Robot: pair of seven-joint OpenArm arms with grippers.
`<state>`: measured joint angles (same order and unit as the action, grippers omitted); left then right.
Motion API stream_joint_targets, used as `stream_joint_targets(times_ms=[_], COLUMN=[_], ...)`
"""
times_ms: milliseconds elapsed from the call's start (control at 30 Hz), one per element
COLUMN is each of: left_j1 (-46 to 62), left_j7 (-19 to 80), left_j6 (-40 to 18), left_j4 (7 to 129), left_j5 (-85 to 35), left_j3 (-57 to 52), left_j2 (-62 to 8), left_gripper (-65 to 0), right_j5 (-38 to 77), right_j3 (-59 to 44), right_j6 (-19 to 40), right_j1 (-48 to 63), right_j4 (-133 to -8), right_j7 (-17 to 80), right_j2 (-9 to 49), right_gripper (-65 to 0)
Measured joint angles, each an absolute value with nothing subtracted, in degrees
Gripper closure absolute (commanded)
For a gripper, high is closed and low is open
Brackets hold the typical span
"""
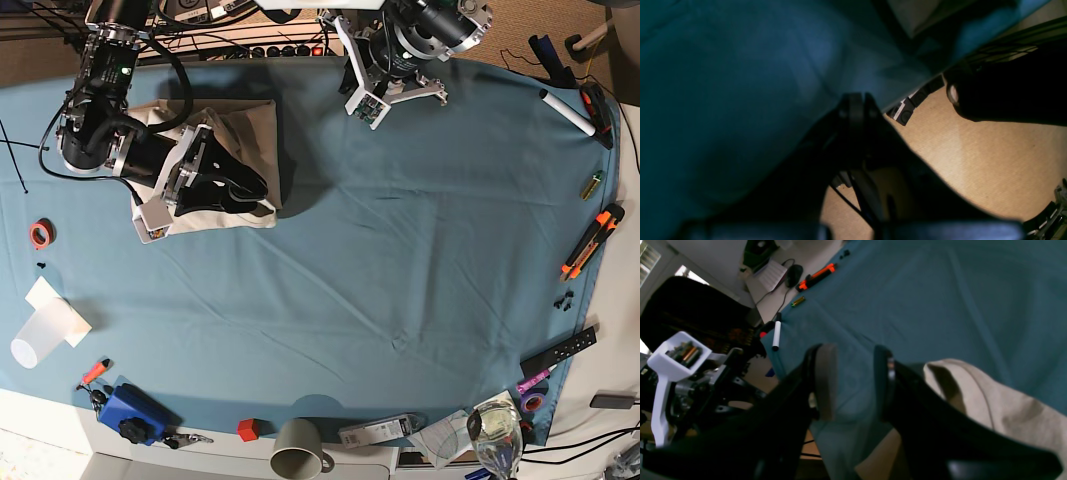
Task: Fold the T-shirt properly
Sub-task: 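Fold the held end over the stack with the right gripper and release, then withdraw the right gripper from the folded shirt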
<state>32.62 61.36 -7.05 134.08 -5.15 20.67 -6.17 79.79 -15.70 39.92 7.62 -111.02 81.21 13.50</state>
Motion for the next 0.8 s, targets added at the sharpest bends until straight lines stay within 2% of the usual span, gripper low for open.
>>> stream_joint_targets(times_ms=[200, 400, 800], left_j1=[33.41, 33.43, 33.41], left_j7=[61.12, 61.14, 61.14], left_j6=[-7.05, -7.05, -7.05], left_j4=[134.08, 134.08, 134.08], left_j5=[-5.17, -5.17, -5.15], left_j3=[20.67, 20.67, 20.67], left_j2=[-6.17, -6.2, -6.2], left_gripper=[0.0, 0.0, 0.0], right_j5=[79.4, 70.32, 67.16], right_j3=[-24.4, -34.3, -23.75], right_j6=[39.92, 39.92, 39.94], right_j1=[7.6, 7.62, 15.42], right_j4=[-111.39, -109.8, -98.45], right_j7=[81.23, 81.1, 80.31], right_j2=[13.47, 13.5, 13.32], right_gripper=[-19.4, -19.4, -19.4])
